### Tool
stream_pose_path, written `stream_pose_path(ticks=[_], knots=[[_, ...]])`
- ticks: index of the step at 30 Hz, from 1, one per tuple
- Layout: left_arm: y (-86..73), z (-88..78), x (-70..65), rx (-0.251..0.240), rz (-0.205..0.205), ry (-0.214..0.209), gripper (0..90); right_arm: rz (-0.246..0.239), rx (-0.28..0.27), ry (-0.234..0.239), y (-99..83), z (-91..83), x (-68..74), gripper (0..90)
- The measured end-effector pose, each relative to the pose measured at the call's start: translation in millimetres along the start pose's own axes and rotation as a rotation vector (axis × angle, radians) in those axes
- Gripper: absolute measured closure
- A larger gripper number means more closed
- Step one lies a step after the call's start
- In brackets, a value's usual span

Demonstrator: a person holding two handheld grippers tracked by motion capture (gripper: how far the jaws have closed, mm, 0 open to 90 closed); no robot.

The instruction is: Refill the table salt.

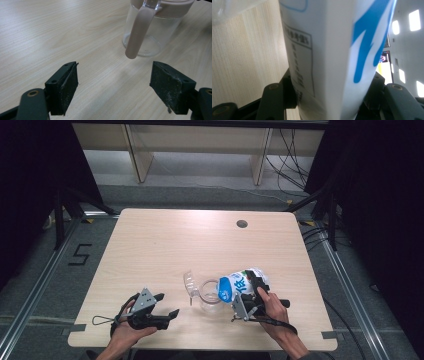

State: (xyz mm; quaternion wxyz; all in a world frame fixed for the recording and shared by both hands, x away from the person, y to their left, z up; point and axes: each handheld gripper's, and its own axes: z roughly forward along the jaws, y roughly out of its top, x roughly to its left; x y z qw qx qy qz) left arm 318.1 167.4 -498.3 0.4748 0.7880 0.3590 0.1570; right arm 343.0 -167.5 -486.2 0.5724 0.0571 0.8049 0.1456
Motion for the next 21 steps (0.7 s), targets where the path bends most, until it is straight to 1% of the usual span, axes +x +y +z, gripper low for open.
stream_pose_path(ticks=[1, 2, 3, 4, 5, 6, 7, 8, 9, 11, 12, 13, 14, 15, 17, 18, 19, 20, 21], knots=[[0.4, -0.4, 0.0, -0.002, 0.007, -0.004, 21.9, -0.002, -0.002, 0.001, 0.1, 0.0, 0.0, 45.1], [0.8, -0.1, 1.0, -0.004, 0.021, -0.004, 21.9, -0.033, -0.008, -0.007, 0.7, 0.1, -1.8, 45.1], [0.8, -0.1, 1.0, 0.000, 0.016, -0.003, 21.9, -0.067, -0.013, -0.015, 1.5, 0.1, -4.0, 45.1], [0.5, -0.2, 0.2, 0.002, 0.008, 0.007, 21.9, -0.060, -0.012, -0.014, 1.5, 0.2, -3.7, 45.2], [0.3, 0.3, -0.3, -0.004, -0.001, -0.004, 21.9, -0.045, -0.007, -0.011, 1.4, -0.1, -2.8, 45.2], [0.0, 0.1, -0.6, -0.003, -0.006, -0.003, 21.9, -0.007, -0.002, -0.003, 0.7, 0.3, -0.5, 45.2], [0.0, 0.1, -0.6, -0.003, -0.006, -0.003, 21.9, -0.007, -0.002, -0.003, 0.7, 0.3, -0.5, 45.2], [0.9, -0.3, 1.0, -0.004, 0.021, -0.003, 21.9, -0.060, -0.015, -0.013, 1.4, 0.3, -3.7, 45.2], [0.7, 0.4, 0.1, -0.005, 0.007, 0.001, 21.9, -0.068, -0.015, -0.011, 1.8, -0.1, -4.4, 45.2], [0.4, 0.5, -0.3, -0.004, 0.002, 0.000, 21.8, -0.060, -0.010, -0.011, 1.8, -0.3, -3.7, 45.2], [0.5, 0.1, 0.1, -0.003, 0.012, -0.006, 21.8, -0.010, 0.005, -0.002, 1.3, -0.7, -0.5, 45.2], [0.8, -0.1, 0.9, -0.002, 0.020, -0.004, 21.9, -0.010, 0.004, -0.002, 1.5, -0.9, -0.8, 45.2], [0.9, 0.4, 0.7, -0.006, 0.013, -0.006, 21.9, -0.014, 0.003, -0.005, 1.8, -1.3, -1.2, 45.2], [0.6, -0.1, 0.2, 0.002, 0.009, 0.007, 21.8, -0.016, 0.000, -0.004, 1.9, -1.1, -1.7, 45.2], [0.0, 0.5, -0.7, -0.006, -0.003, -0.002, 21.9, -0.010, -0.002, -0.007, 1.8, -0.9, -1.6, 45.2], [0.4, 0.1, -0.3, -0.003, 0.002, -0.005, 21.8, -0.017, -0.002, -0.010, 1.7, -1.2, -2.3, 45.2], [0.9, 0.5, 0.4, -0.008, 0.012, -0.006, 21.8, -0.012, 0.000, -0.009, 1.9, -1.9, -2.6, 45.2], [0.7, 0.5, -0.2, -0.005, 0.004, 0.002, 21.9, -0.013, 0.000, -0.008, 2.0, -2.4, -3.0, 45.2], [0.5, 0.2, 0.2, 0.001, 0.008, 0.001, 21.9, -0.017, 0.002, -0.008, 2.1, -2.5, -3.2, 45.2]])
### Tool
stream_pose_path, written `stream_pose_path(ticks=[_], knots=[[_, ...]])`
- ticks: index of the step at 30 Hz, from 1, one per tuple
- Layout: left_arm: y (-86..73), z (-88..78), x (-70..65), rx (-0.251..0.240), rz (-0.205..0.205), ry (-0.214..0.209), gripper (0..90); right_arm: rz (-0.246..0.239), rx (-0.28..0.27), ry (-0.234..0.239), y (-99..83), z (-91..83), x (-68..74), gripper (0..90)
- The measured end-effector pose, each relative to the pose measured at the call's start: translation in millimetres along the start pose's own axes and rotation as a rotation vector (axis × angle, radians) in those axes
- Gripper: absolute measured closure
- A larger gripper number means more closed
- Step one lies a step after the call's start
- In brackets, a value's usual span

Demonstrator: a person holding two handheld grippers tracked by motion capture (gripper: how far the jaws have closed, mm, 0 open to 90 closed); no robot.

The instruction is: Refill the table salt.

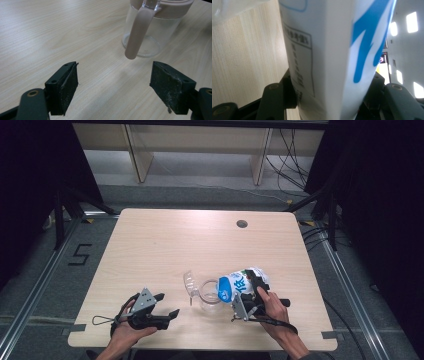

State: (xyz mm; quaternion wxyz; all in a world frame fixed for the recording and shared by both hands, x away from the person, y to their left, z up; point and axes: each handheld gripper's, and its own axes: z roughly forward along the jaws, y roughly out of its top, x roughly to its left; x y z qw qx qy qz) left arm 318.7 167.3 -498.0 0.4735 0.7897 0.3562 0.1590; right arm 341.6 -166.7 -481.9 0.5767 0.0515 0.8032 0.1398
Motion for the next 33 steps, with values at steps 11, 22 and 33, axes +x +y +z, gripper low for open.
stream_pose_path(ticks=[11, 22, 33], knots=[[0.0, 0.5, -0.3, -0.001, -0.001, -0.001, 21.8, -0.108, -0.011, -0.036, 1.6, 2.3, -1.9, 45.3], [0.0, 0.9, -0.2, 0.001, 0.002, -0.003, 21.8, -0.062, 0.019, -0.033, 3.8, 3.0, 0.5, 45.7], [0.3, 1.4, 0.9, 0.008, 0.017, -0.008, 21.7, -0.132, -0.013, -0.057, 5.3, 5.1, -0.9, 46.2]])
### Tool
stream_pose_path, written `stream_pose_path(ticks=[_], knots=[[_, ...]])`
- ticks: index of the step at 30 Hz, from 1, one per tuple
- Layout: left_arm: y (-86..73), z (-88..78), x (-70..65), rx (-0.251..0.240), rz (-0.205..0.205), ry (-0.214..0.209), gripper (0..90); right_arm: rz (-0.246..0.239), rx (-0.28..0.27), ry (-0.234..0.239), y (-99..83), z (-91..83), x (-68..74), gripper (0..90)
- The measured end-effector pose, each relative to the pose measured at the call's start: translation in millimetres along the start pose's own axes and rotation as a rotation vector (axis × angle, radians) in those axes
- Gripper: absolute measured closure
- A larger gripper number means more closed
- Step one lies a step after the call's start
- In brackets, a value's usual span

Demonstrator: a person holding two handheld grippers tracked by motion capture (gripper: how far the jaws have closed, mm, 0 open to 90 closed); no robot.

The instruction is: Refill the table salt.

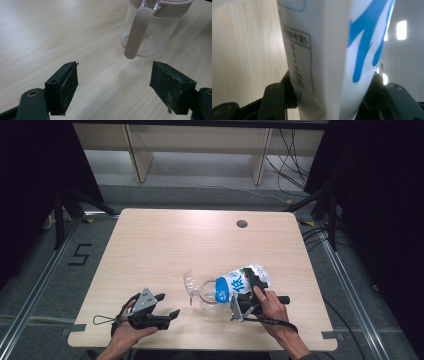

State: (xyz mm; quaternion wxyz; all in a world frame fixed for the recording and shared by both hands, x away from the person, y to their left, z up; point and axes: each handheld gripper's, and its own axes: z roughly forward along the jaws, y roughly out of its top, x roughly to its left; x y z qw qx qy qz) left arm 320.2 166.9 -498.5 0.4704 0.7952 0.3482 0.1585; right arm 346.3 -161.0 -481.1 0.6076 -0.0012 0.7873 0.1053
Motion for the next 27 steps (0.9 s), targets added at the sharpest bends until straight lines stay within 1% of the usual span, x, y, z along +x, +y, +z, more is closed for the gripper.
stream_pose_path(ticks=[2, 3, 7, 8, 9, 10, 11, 12, 14, 15, 17, 18, 19, 20, 21, 22, 23, 24, 25, 27], knots=[[-0.2, -0.3, -0.8, -0.005, -0.003, -0.003, 21.8, -0.046, 0.011, -0.006, 1.0, -1.0, -3.2, 46.3], [0.0, -0.3, -0.8, -0.007, -0.005, -0.001, 21.7, -0.028, 0.015, -0.011, 0.7, -1.3, -2.0, 46.4], [-0.2, -0.5, -1.0, -0.006, -0.010, 0.002, 21.7, -0.037, 0.016, -0.020, 0.7, -1.3, -2.1, 46.6], [-0.1, -0.8, -1.5, -0.007, -0.012, 0.008, 21.7, -0.021, 0.007, -0.015, 0.6, -0.6, -1.0, 46.6], [0.1, -0.6, -1.4, -0.008, -0.014, 0.008, 21.7, -0.025, 0.009, -0.018, 0.6, -0.7, -1.2, 46.7], [0.2, -0.2, -0.7, -0.006, -0.010, 0.003, 21.7, -0.050, 0.017, -0.021, 0.6, -1.0, -3.0, 46.8], [0.1, -0.1, -0.6, -0.004, -0.008, 0.002, 21.7, -0.051, 0.017, -0.026, 0.6, -1.0, -3.3, 46.8], [0.0, -0.1, -0.6, -0.005, -0.003, -0.002, 21.8, -0.054, 0.018, -0.021, 0.7, -0.8, -3.4, 46.8], [0.1, -0.3, -1.1, -0.007, -0.009, 0.001, 21.7, -0.070, 0.026, -0.042, 1.4, -2.1, -3.6, 46.9], [0.2, 0.1, -0.5, -0.005, -0.005, 0.000, 21.7, -0.063, 0.025, -0.030, 1.4, -1.9, -3.0, 47.0], [0.1, 0.0, -0.5, 0.002, -0.002, 0.001, 21.7, -0.072, 0.024, -0.039, 1.9, -2.1, -3.5, 47.3], [-0.1, 0.0, -1.1, -0.005, -0.006, 0.000, 21.7, -0.075, 0.024, -0.035, 1.9, -1.6, -3.1, 47.4], [0.1, -0.1, -1.2, -0.007, -0.008, 0.000, 21.7, -0.059, 0.026, -0.030, 1.7, -1.3, -1.4, 47.4], [0.2, 0.0, -0.9, -0.005, -0.007, 0.001, 21.7, -0.068, 0.026, -0.030, 1.8, -1.2, -1.9, 47.5], [0.2, 0.4, -0.6, -0.005, -0.006, 0.000, 21.7, -0.088, 0.022, -0.030, 2.1, -0.9, -3.4, 47.6], [0.2, 0.1, -0.2, 0.000, -0.001, 0.000, 21.7, -0.054, 0.032, -0.028, 1.5, -1.2, -1.1, 47.6], [0.0, 0.1, -0.9, -0.003, -0.007, 0.001, 21.7, -0.051, 0.035, -0.027, 1.5, -1.3, -0.8, 47.6], [0.1, 0.0, -1.1, -0.006, -0.006, -0.001, 21.7, -0.079, 0.022, -0.031, 1.7, -0.4, -2.5, 47.7], [0.2, 0.0, -1.2, -0.007, -0.009, 0.001, 21.7, -0.089, 0.020, -0.038, 1.9, -0.5, -2.9, 47.7], [0.3, 0.4, -0.6, -0.002, -0.005, 0.003, 21.7, -0.085, 0.027, -0.035, 1.8, -0.6, -1.8, 47.8]])
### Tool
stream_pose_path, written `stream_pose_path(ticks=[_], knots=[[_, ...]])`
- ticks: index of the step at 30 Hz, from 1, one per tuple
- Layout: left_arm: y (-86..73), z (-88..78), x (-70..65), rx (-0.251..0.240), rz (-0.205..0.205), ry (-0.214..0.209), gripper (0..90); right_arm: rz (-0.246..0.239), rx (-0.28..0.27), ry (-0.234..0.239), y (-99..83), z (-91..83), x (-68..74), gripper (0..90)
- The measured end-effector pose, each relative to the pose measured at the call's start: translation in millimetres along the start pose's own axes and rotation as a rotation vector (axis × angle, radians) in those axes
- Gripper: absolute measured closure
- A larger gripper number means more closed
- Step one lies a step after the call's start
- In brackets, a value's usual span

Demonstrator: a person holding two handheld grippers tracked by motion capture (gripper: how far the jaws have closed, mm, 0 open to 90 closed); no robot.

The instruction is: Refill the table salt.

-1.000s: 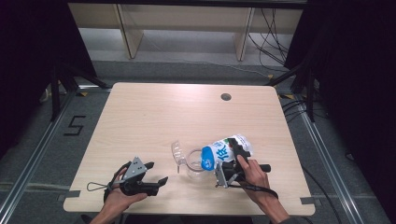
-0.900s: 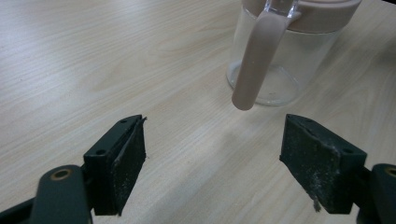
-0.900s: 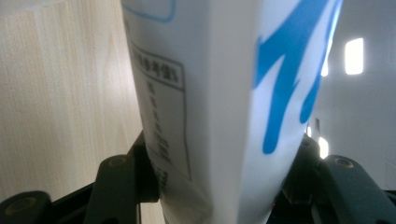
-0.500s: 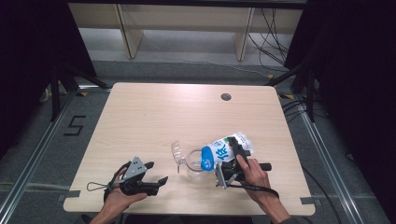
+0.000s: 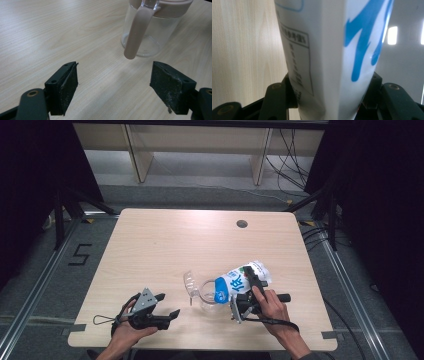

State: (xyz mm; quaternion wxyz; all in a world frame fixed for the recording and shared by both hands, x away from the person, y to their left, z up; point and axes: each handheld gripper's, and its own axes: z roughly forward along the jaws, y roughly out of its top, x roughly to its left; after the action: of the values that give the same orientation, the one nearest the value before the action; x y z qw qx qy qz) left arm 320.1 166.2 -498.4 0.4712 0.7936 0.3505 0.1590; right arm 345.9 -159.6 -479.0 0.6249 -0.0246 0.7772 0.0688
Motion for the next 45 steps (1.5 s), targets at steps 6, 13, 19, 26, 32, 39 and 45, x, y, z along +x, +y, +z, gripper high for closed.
stream_pose_path(ticks=[6, 13, 19, 26, 32, 39, 45], knots=[[0.0, 0.0, 0.1, 0.001, 0.001, 0.001, 21.7, -0.044, -0.002, -0.008, 1.2, -0.4, -2.3, 48.3], [-0.1, 0.4, -1.2, -0.006, -0.008, -0.004, 21.7, -0.021, 0.008, -0.011, -0.8, 0.3, -0.6, 48.5], [0.0, 0.5, -1.3, -0.005, -0.008, -0.005, 21.7, -0.059, -0.008, -0.028, -1.5, 1.3, -3.0, 48.7], [0.2, 0.6, -1.2, -0.008, -0.008, -0.004, 21.7, -0.072, -0.011, -0.040, -1.3, 0.8, -2.3, 49.0], [0.2, 0.8, -1.4, -0.009, -0.010, -0.004, 21.7, -0.084, -0.015, -0.052, -1.1, 0.3, -1.7, 49.3], [0.3, 1.4, -0.4, -0.001, 0.003, -0.001, 21.7, -0.087, -0.015, -0.055, -0.2, -0.4, -1.5, 49.9], [0.2, 1.1, -0.3, -0.001, 0.003, -0.002, 21.7, -0.095, -0.015, -0.057, -0.2, -0.4, -2.3, 50.2]])
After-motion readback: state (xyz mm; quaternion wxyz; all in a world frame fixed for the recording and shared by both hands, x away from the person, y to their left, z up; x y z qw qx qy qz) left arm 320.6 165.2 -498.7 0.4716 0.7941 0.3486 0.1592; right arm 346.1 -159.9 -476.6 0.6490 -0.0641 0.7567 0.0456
